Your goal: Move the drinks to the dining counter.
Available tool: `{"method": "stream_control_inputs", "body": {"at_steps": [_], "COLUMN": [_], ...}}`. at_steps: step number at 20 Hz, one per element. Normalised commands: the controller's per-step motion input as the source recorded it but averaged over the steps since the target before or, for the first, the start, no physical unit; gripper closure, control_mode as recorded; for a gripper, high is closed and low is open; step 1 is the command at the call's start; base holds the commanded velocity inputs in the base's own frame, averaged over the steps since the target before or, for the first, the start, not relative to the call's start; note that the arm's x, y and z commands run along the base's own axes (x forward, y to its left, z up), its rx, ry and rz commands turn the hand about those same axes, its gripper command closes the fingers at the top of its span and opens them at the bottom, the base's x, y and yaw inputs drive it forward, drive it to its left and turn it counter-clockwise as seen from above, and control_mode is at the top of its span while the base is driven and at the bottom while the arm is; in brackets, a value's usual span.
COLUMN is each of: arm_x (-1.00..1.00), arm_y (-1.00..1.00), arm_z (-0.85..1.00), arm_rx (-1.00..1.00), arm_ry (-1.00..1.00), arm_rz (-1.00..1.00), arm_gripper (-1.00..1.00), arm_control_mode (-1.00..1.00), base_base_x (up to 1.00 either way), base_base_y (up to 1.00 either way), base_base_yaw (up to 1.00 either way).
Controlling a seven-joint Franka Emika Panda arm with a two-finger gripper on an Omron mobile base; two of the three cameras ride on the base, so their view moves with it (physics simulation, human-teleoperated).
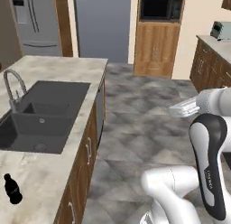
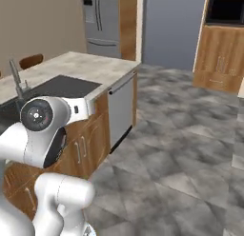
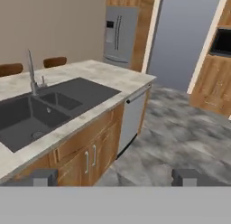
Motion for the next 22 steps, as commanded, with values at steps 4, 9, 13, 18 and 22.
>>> {"method": "stream_control_inputs", "body": {"at_steps": [4,9,13,18,22], "arm_x": [0.00,0.00,0.00,0.00,0.00], "arm_y": [0.00,0.00,0.00,0.00,0.00], "arm_z": [0.00,0.00,0.00,0.00,0.00], "arm_rx": [0.00,0.00,0.00,0.00,0.00], "arm_ry": [0.00,0.00,0.00,0.00,0.00], "arm_rz": [0.00,0.00,0.00,0.00,0.00], "arm_gripper": [-1.00,-1.00,-1.00,-1.00,-1.00], "arm_control_mode": [1.00,1.00,1.00,1.00,1.00], "base_base_x": [0.00,0.00,0.00,0.00,-0.14], "base_base_y": [0.01,0.02,0.03,0.04,0.04], "base_base_yaw": [-1.00,-1.00,-1.00,-1.00,-0.97]}}
